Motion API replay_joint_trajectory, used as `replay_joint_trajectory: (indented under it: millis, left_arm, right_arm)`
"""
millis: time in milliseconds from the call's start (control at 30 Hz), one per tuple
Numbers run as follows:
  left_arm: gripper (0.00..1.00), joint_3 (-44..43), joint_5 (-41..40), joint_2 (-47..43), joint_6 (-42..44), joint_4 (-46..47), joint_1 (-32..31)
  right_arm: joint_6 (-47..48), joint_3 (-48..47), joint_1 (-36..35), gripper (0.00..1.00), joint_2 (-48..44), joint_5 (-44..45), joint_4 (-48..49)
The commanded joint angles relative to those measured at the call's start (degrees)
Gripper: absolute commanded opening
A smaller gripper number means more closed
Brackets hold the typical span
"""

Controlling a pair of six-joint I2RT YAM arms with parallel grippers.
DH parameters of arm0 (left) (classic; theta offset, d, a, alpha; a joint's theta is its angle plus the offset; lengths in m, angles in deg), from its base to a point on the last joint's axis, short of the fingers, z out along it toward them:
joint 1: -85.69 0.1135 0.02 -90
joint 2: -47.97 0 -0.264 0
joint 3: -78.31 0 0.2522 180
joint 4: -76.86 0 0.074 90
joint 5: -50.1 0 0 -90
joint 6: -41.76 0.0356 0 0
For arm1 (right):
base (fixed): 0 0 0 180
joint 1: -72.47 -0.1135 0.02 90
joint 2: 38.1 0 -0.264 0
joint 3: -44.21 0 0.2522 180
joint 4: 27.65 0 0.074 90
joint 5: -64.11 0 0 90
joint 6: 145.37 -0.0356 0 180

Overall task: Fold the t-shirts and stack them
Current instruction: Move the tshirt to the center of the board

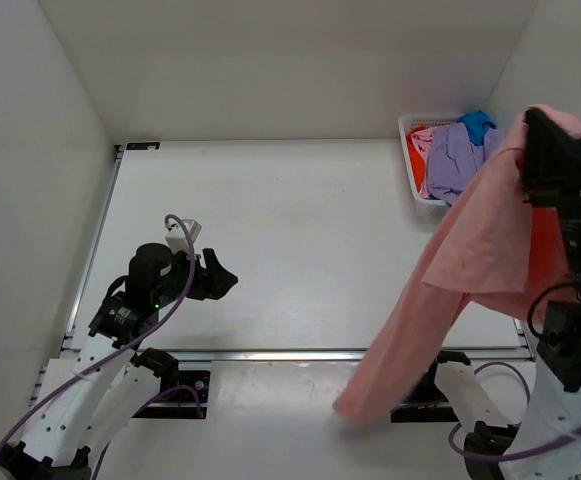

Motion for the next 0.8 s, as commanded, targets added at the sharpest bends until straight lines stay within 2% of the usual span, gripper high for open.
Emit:
replay_joint_trajectory:
  millis: [0,67,133,167,200,267,333,367,400,433,500,600,667,733,767]
  left_arm:
    - [0.71,-1.9,0.2,-1.7,-0.7,-2.6,1.0]
    - [0.7,-1.5,0.2,-2.0,-0.9,-3.1,1.0]
    - [0.71,-1.5,0.1,-2.0,-0.8,-3.3,1.3]
    - [0.7,-1.2,-0.4,-1.8,-0.8,-3.2,1.7]
    - [0.72,-1.3,-0.7,-1.7,-0.8,-3.6,1.4]
    - [0.71,-1.4,-0.9,-0.9,-1.0,-2.8,1.4]
    - [0.71,-1.4,-1.2,-0.1,-1.4,-2.6,1.2]
    - [0.71,-1.6,-1.6,0.2,-1.6,-2.1,1.2]
    - [0.72,-1.7,-1.3,0.3,-1.6,-2.6,1.1]
    - [0.72,-1.9,-2.1,0.5,-1.5,-2.4,1.1]
    - [0.75,-2.8,-3.1,1.5,-0.7,-3.2,1.6]
    - [0.76,-3.5,-4.6,3.4,0.7,-3.1,1.4]
    - [0.75,-3.4,-5.3,6.5,1.3,-2.1,0.6]
    - [0.76,-4.0,-6.8,11.4,0.9,0.2,-1.5]
    - [0.76,-4.3,-7.4,13.0,0.8,1.7,-2.2]
  right_arm:
    - [-7.9,5.3,0.6,0.0,7.2,-11.8,0.3]
    - [-13.4,8.0,0.0,0.0,10.5,-20.4,3.3]
    - [-14.6,13.1,-5.1,0.0,12.7,-21.7,5.1]
    - [-11.2,14.1,-12.4,0.0,14.4,-16.7,3.7]
    - [-6.6,13.7,-16.6,0.0,15.6,-9.5,0.7]
    - [-2.4,9.9,-30.1,0.0,23.9,-1.1,-3.4]
    - [-1.5,2.5,-34.0,0.01,34.0,-1.4,-10.6]
    - [-1.8,-4.5,-35.2,0.1,41.1,-2.0,-13.3]
    - [0.2,-8.1,-37.0,0.25,48.0,-1.2,-18.9]
    - [1.7,-15.5,-37.3,0.32,51.1,2.9,-24.2]
    - [3.9,-22.5,-39.1,0.6,58.0,9.0,-28.8]
    - [3.1,-17.9,-36.4,0.69,57.7,9.7,-28.4]
    - [2.0,-10.7,-34.2,0.7,53.8,8.5,-24.1]
    - [1.7,-1.4,-31.5,0.7,48.5,10.7,-21.7]
    - [1.5,0.3,-30.4,0.7,46.4,11.7,-21.1]
